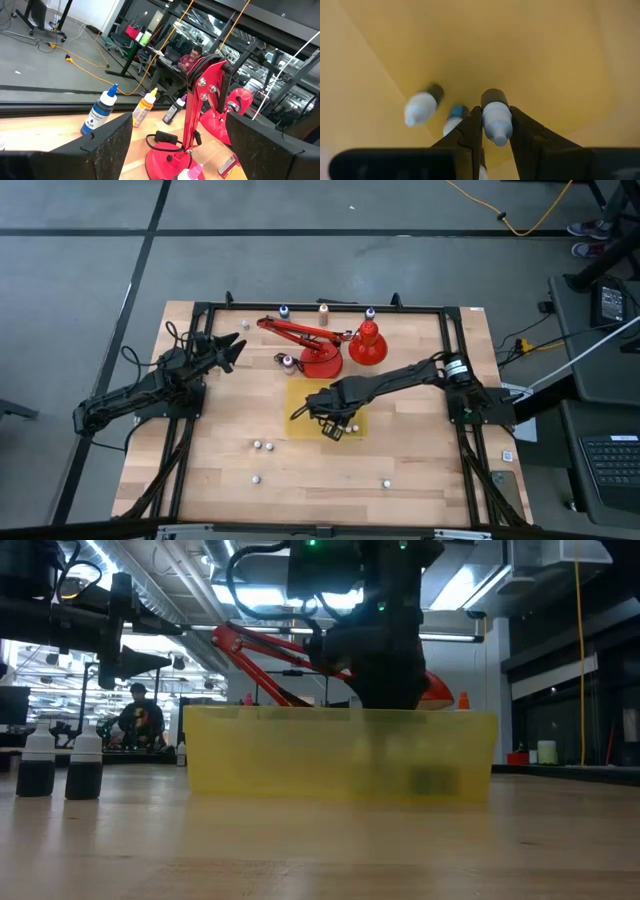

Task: Pick & Place food coloring
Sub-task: Put the small black food bottle into the yellow bin, then put the small red food bottle into the yellow bin

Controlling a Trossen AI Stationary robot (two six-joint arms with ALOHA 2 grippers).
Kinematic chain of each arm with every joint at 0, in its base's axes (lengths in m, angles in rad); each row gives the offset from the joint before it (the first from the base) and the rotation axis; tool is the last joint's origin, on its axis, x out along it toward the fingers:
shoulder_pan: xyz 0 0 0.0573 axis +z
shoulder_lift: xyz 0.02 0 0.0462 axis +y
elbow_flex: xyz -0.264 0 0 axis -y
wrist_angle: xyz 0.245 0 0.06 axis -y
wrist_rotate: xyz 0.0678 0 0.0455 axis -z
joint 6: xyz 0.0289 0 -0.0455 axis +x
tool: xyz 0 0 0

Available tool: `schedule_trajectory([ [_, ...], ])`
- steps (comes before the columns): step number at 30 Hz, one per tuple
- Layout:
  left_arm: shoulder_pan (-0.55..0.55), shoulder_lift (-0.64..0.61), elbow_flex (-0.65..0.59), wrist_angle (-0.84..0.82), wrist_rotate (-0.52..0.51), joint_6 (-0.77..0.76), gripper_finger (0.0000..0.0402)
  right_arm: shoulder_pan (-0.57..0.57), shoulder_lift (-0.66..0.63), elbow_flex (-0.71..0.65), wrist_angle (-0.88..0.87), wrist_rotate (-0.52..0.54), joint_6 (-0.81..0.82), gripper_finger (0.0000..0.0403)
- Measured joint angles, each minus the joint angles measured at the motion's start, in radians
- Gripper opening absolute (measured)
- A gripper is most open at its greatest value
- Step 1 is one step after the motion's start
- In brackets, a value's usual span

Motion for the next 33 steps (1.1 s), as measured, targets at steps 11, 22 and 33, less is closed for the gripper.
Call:
schedule_trajectory([
  [11,0.000,0.000,0.000,0.000,0.000,0.000,0.0311,0.000,0.040,0.000,0.030,-0.019,-0.017,0.0087],
  [22,0.000,0.000,0.000,0.000,0.000,0.000,0.0311,0.000,0.040,0.044,0.013,-0.019,-0.016,0.0139],
  [33,0.000,0.000,0.000,0.000,0.000,0.000,0.0311,0.000,0.015,0.100,-0.068,-0.017,-0.019,0.0155],
])
